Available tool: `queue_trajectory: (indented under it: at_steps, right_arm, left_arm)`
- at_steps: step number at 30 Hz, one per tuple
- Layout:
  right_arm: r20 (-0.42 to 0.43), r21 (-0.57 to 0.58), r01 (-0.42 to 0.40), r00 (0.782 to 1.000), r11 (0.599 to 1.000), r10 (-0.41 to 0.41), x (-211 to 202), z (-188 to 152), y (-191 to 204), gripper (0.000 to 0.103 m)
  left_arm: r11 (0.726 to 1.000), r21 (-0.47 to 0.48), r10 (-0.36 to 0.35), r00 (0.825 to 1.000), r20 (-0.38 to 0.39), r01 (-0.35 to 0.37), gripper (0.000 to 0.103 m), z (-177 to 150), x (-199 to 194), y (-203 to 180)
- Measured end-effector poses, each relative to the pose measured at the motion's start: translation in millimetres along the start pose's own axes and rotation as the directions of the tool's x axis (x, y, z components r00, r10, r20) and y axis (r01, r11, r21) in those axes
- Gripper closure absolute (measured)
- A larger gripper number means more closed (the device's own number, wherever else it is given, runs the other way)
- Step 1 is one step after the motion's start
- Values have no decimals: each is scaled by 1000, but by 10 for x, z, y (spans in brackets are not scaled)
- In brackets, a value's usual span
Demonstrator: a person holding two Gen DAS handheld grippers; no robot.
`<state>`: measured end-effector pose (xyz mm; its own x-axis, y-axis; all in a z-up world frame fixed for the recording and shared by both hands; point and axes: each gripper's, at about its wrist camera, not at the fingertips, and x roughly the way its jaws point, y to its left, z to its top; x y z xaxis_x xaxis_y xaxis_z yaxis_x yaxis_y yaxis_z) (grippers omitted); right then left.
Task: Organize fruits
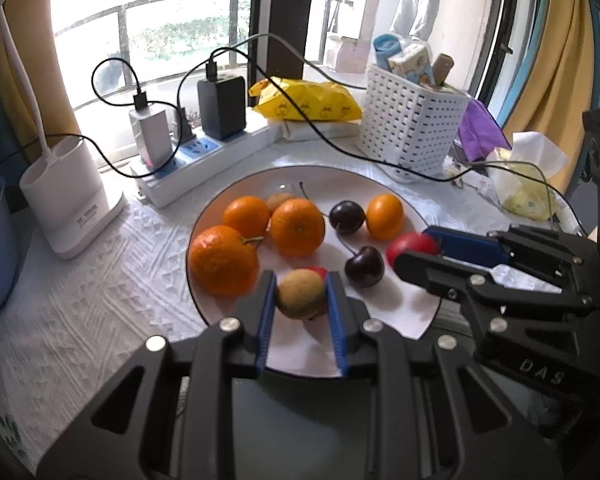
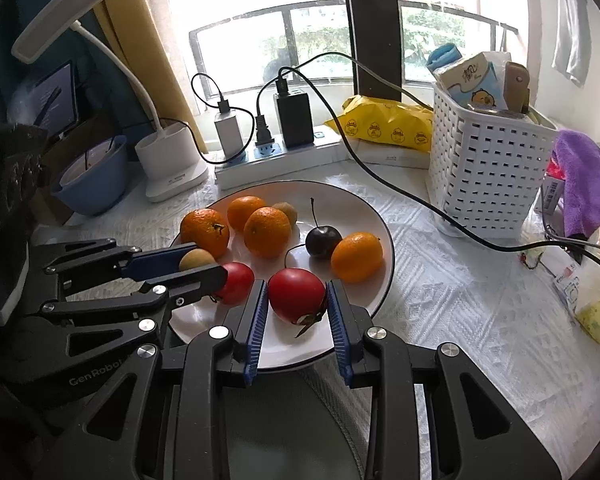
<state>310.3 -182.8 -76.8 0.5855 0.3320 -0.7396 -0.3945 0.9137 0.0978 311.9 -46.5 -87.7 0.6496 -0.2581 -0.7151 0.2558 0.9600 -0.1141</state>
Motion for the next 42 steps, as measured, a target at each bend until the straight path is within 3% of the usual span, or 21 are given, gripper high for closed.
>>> queue_trajectory:
  at_steps: [8,11,42]
  right_arm:
    - [8,25,19,1000,1000,-19,-72,12,-43,70]
    - [15,27,23,1000,999,-23,-121,5,-45,70]
    - [43,7,10,999,1000,-10,-583,-396,330,70]
  left_arm:
    - [1000,1,9,1000,4,-9,71,-14,-68,5]
    - [1000,-6,2,1000,16,-2,57,-25,-130,5]
    - [999,-13,45,998,55,-44,57,-508,-765,-161]
